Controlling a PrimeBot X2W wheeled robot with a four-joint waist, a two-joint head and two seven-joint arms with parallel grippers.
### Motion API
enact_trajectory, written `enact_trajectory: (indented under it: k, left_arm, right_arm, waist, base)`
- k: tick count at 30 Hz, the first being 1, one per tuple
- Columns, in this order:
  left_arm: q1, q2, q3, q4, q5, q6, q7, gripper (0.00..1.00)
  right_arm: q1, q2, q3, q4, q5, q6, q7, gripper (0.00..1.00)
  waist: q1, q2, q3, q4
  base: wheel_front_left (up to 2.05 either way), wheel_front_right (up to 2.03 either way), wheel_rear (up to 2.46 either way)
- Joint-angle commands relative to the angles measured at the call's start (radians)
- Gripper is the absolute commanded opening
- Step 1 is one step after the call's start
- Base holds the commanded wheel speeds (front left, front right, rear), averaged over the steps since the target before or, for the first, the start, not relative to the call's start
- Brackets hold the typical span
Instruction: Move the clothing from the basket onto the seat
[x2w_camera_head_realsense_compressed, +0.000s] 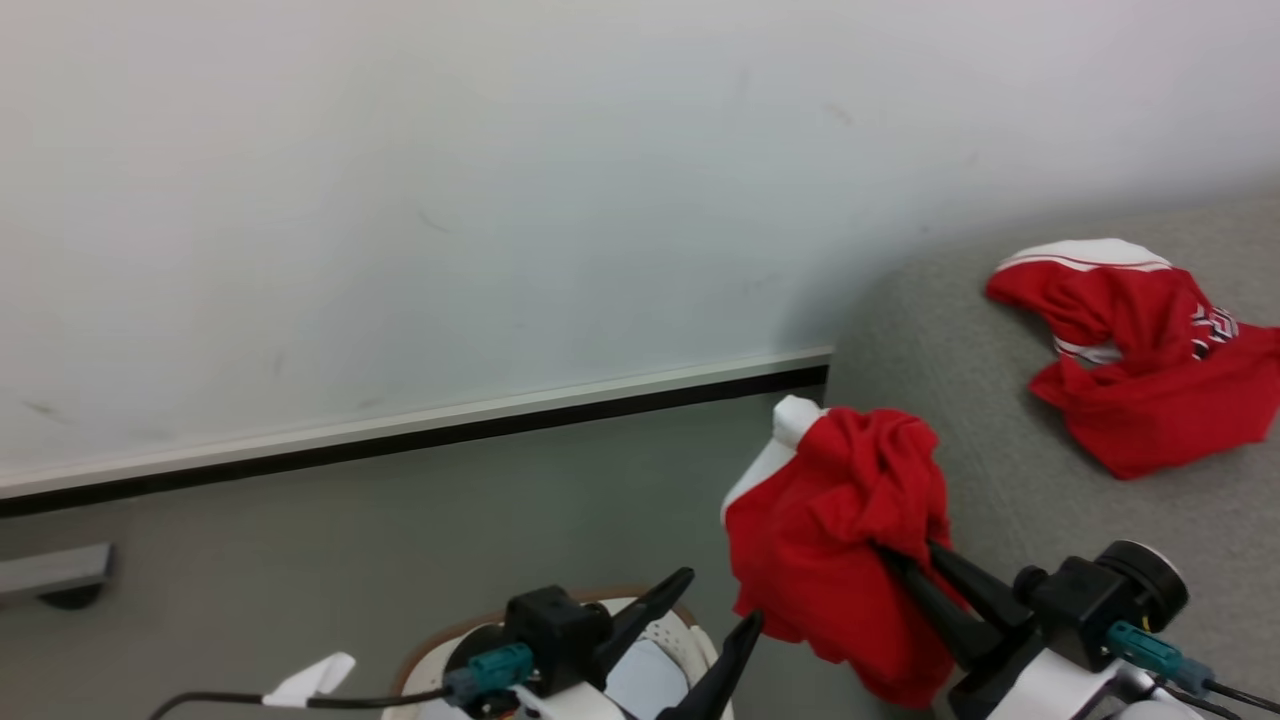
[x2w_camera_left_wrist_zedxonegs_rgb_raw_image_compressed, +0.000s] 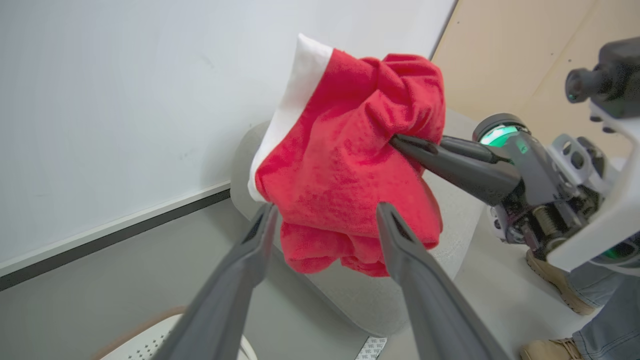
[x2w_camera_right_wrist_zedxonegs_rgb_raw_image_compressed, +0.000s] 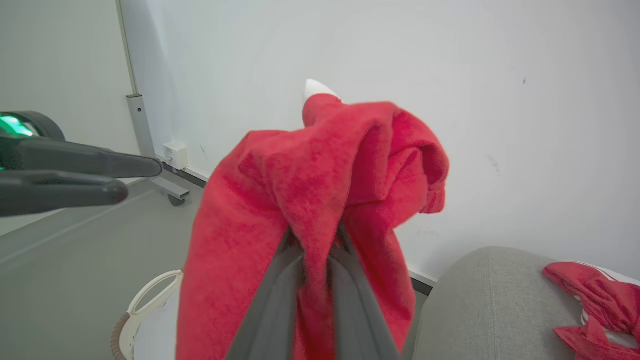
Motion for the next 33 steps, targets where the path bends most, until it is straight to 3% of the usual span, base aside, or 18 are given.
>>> enact_trajectory:
  k: [1, 11, 18, 23, 26, 33]
  left_arm:
    - [-0.018, -0.007, -0.005, 0.011, 0.021, -0.006, -0.017, 1.0]
    - [-0.045, -0.055, -0.077, 0.124, 0.087, -0.043, -0.126, 1.0]
    - [-0.06, -0.072, -0.096, 0.169, 0.098, -0.047, -0.155, 1.0]
    - [-0.096, -0.067, -0.094, 0.163, 0.11, -0.049, -0.157, 1.0]
    - [-0.132, -0.051, -0.082, 0.152, 0.123, -0.042, -0.153, 1.0]
    - [-0.224, -0.01, -0.061, 0.126, 0.156, -0.055, -0.135, 1.0]
  right_arm:
    - [0.02, -0.005, -0.015, -0.011, -0.009, -0.003, 0.0, 0.0]
    - [0.118, -0.014, -0.174, -0.055, -0.054, -0.003, 0.005, 0.0]
    - [0.151, 0.004, -0.237, -0.072, -0.074, -0.003, 0.006, 0.0]
    - [0.136, 0.039, -0.316, -0.055, -0.093, -0.003, -0.018, 0.0]
    - [0.083, 0.096, -0.394, -0.028, -0.111, -0.003, -0.041, 0.0]
    - [-0.164, 0.17, -0.628, 0.089, -0.208, -0.003, -0.068, 0.0]
  waist:
    - [0.0, -0.0001, 0.015, -0.037]
    - [0.0, -0.0001, 0.043, -0.163]
    - [0.0, -0.0001, 0.056, -0.198]
    - [0.0, -0.0001, 0.111, -0.182]
    - [0.0, -0.0001, 0.175, -0.163]
    - [0.0, -0.0001, 0.345, -0.094]
  base:
    - [0.0, 0.0, 0.0]
    - [0.0, 0.0, 0.0]
    - [0.0, 0.0, 0.0]
    - [0.0, 0.0, 0.0]
    - [0.0, 0.0, 0.0]
    - [0.0, 0.0, 0.0]
